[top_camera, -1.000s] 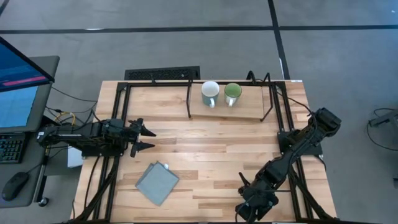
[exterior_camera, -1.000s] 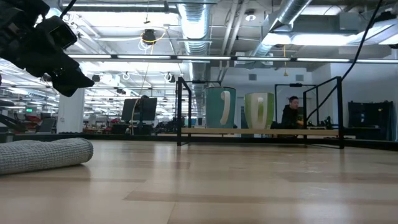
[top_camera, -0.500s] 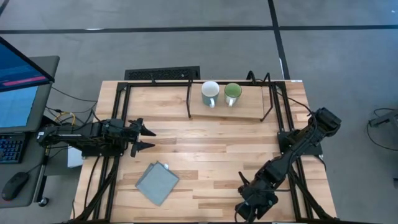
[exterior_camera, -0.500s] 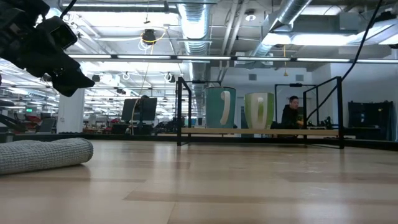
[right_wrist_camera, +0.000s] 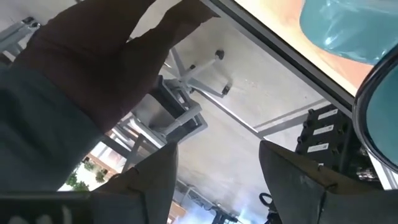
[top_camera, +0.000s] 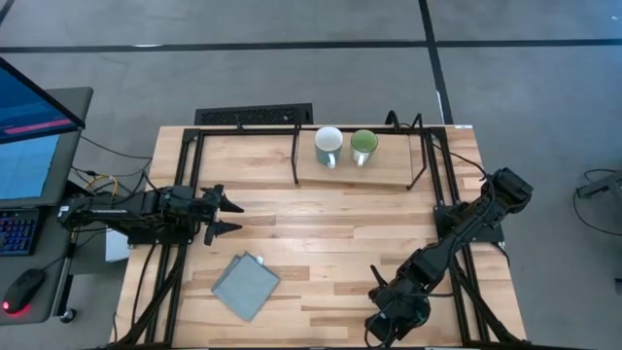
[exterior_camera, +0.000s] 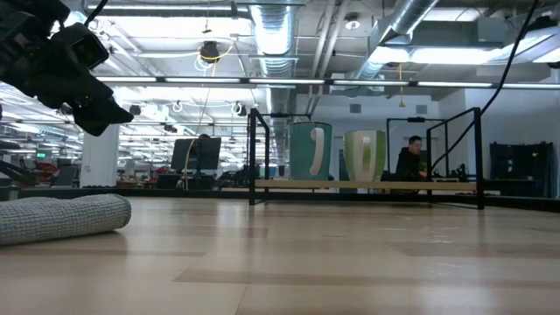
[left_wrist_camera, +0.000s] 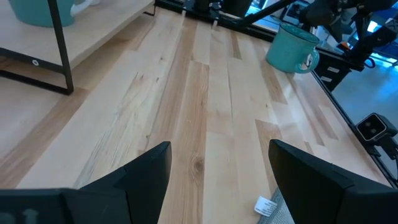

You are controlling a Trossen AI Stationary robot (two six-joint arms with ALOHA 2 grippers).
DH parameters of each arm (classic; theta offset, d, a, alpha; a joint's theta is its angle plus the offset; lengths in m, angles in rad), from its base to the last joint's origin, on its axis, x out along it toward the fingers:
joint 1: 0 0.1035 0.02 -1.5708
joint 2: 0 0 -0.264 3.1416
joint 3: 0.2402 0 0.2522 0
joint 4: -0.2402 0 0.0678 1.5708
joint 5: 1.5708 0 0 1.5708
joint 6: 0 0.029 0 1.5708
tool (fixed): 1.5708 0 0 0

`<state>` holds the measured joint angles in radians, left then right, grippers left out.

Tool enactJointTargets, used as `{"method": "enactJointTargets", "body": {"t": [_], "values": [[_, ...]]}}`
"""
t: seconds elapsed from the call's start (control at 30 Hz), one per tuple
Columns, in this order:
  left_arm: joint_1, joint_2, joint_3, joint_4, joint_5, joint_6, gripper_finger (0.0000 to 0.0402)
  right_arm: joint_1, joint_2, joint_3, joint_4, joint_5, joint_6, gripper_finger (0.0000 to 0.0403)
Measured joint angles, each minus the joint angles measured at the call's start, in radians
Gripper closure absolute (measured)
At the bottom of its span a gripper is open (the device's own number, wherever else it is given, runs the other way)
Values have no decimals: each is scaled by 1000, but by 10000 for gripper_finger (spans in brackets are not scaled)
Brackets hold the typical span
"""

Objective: Stack small to large cups/mugs on shelf
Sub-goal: Put the blue mug on the shelf

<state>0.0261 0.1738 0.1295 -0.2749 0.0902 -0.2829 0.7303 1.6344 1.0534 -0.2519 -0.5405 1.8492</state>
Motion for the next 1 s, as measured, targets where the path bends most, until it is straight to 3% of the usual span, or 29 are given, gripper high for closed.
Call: {"method": "enactJointTargets", "body": {"t": [0.13,0.37,0.6,0.7,0.87,1.0], "values": [[0,0,0,0,0,0,140,-10,2,0,-3,12,24,153],[0,0,0,0,-1,22,140,-38,-37,0,-37,-1,-75,153],[0,0,0,0,-4,28,140,-27,-157,0,-401,-4,-71,153],[0,0,0,0,-10,27,140,-14,-199,0,-563,52,-70,153],[0,0,0,0,-12,27,140,-8,-202,0,-712,101,-102,153],[0,0,0,-3,-12,27,140,-8,-162,0,-727,125,-154,153]]}}
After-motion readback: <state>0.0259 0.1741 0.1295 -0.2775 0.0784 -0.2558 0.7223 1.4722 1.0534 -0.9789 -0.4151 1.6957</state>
